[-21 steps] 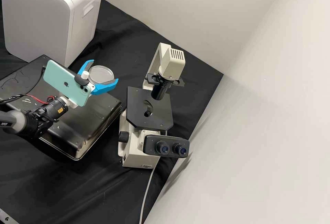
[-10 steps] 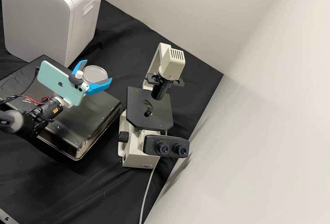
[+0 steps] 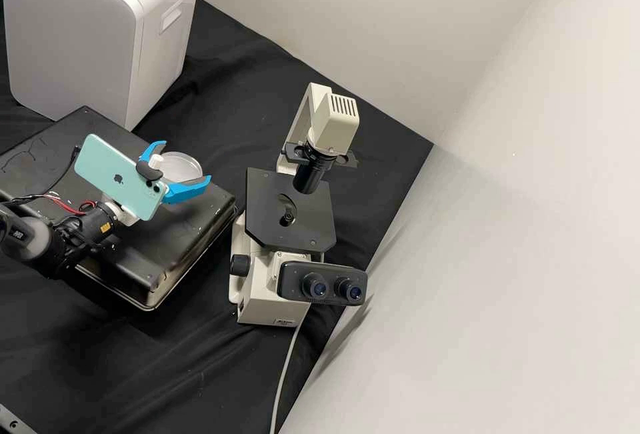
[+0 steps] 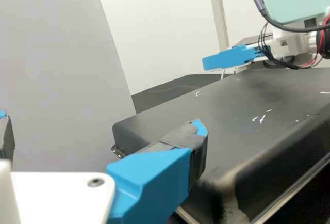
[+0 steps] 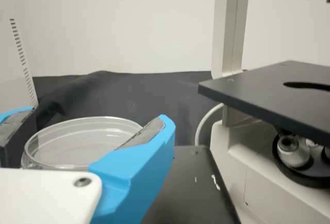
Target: Place the petri dish on the bench
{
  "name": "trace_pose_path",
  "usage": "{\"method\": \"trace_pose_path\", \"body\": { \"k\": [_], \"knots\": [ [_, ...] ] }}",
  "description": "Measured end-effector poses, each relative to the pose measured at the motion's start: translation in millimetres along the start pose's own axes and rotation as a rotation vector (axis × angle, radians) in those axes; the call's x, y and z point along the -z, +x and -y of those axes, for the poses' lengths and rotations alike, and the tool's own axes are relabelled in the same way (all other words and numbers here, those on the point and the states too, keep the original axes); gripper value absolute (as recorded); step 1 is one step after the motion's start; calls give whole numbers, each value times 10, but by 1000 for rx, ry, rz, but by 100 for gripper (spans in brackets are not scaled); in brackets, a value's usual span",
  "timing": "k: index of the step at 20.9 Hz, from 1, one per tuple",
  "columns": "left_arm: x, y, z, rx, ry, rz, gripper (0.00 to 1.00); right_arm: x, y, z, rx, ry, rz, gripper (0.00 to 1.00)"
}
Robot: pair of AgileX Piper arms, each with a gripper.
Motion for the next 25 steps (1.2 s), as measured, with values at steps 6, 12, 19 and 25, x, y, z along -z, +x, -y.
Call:
{"method": "trace_pose_path", "body": {
  "k": [6, 12, 19, 25],
  "knots": [
    [0, 0, 0, 0, 0, 0, 100, -54, -19, -68, -43, -1, -1, 0],
    [3, 0, 0, 0, 0, -2, 100, -163, -9, -20, -25, -5, 39, 0],
    [3, 0, 0, 0, 0, -2, 100, -239, 16, 48, -3, -8, 64, 0],
    [9, 1, 0, 0, 0, -5, 100, -230, 68, 107, 0, -8, 51, 100]
  ]
}}
